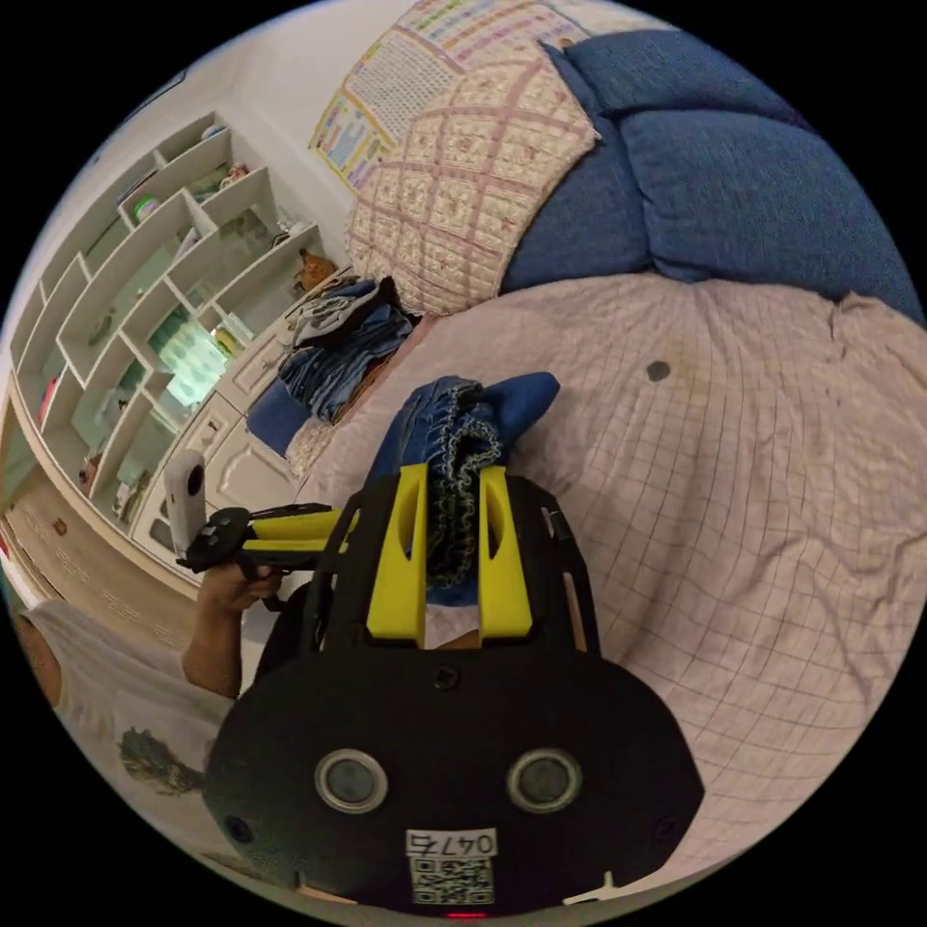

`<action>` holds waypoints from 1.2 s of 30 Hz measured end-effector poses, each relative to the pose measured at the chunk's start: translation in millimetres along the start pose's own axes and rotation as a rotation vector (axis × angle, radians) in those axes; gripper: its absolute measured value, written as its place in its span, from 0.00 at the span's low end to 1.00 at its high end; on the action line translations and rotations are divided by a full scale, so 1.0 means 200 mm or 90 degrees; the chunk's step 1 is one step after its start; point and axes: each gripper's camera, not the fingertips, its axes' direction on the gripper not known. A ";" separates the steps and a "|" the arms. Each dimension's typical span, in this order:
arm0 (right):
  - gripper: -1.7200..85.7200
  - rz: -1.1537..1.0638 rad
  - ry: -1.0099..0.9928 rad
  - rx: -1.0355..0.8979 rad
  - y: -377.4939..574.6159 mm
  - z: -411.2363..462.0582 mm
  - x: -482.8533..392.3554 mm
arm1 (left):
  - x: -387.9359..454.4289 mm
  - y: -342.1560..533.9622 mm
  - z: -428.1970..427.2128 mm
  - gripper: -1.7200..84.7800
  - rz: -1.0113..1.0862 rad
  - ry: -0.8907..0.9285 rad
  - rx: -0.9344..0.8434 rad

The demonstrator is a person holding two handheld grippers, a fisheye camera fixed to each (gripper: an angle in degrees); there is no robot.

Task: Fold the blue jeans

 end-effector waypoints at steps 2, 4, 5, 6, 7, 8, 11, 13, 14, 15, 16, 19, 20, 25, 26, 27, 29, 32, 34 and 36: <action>0.06 -0.037 0.009 0.025 0.11 -0.03 -0.08 | -0.03 0.06 0.01 0.12 0.002 -0.004 0.005; 0.05 -0.072 0.015 0.054 0.23 -0.08 -0.16 | -0.05 0.12 0.00 0.12 0.007 -0.002 0.013; 0.05 -0.082 0.020 0.074 0.31 -0.13 -0.21 | -0.06 0.15 -0.01 0.12 0.014 0.004 0.026; 0.05 -0.080 0.022 0.101 0.41 -0.20 -0.24 | -0.05 0.19 -0.03 0.12 0.025 0.010 0.043; 0.05 -0.080 0.023 0.117 0.46 -0.25 -0.26 | -0.05 0.21 -0.04 0.12 0.030 0.008 0.048; 0.05 -0.075 0.025 0.153 0.57 -0.35 -0.27 | -0.03 0.23 -0.05 0.11 0.044 -0.011 0.050; 0.04 -0.051 0.044 0.238 0.89 -0.65 -0.24 | 0.06 0.29 0.01 0.09 0.108 -0.128 0.014; 0.04 -0.022 0.060 0.271 1.08 -0.83 -0.21 | 0.11 0.33 0.07 0.08 0.137 -0.197 -0.007; 0.04 0.004 0.078 0.283 1.20 -0.94 -0.19 | 0.14 0.36 0.11 0.06 0.156 -0.216 -0.014; 0.04 0.026 0.109 0.292 1.32 -1.05 -0.18 | 0.17 0.39 0.15 0.05 0.174 -0.215 -0.015; 0.04 0.034 0.128 0.295 1.37 -1.11 -0.18 | 0.18 0.40 0.17 0.04 0.182 -0.210 -0.016; 0.04 0.058 0.229 0.304 1.58 -1.38 -0.19 | 0.22 0.43 0.29 0.02 0.201 -0.178 -0.046; 0.04 0.062 0.265 0.308 1.63 -1.48 -0.19 | 0.22 0.43 0.35 0.02 0.201 -0.168 -0.065; 0.04 0.082 0.339 0.394 1.68 -1.96 -0.13 | 0.25 0.40 0.47 0.01 0.197 -0.174 -0.080; 0.04 0.096 0.341 0.441 1.68 -2.09 -0.08 | 0.25 0.37 0.49 0.01 0.193 -0.171 -0.083; 0.04 0.119 0.327 0.499 1.70 -2.21 -0.01 | 0.25 0.34 0.51 0.01 0.191 -0.168 -0.085; 0.05 0.158 0.301 0.589 1.74 -2.36 0.12 | 0.26 0.30 0.52 0.01 0.185 -0.166 -0.084; 0.05 0.291 0.253 0.719 1.90 -2.50 0.41 | 0.29 0.22 0.56 0.01 0.183 -0.173 -0.082; 0.05 0.405 0.263 0.739 2.03 -2.50 0.58 | 0.32 0.15 0.58 0.01 0.187 -0.183 -0.084; 0.06 0.585 0.303 0.699 2.21 -2.42 0.77 | 0.37 0.06 0.61 0.01 0.194 -0.198 -0.085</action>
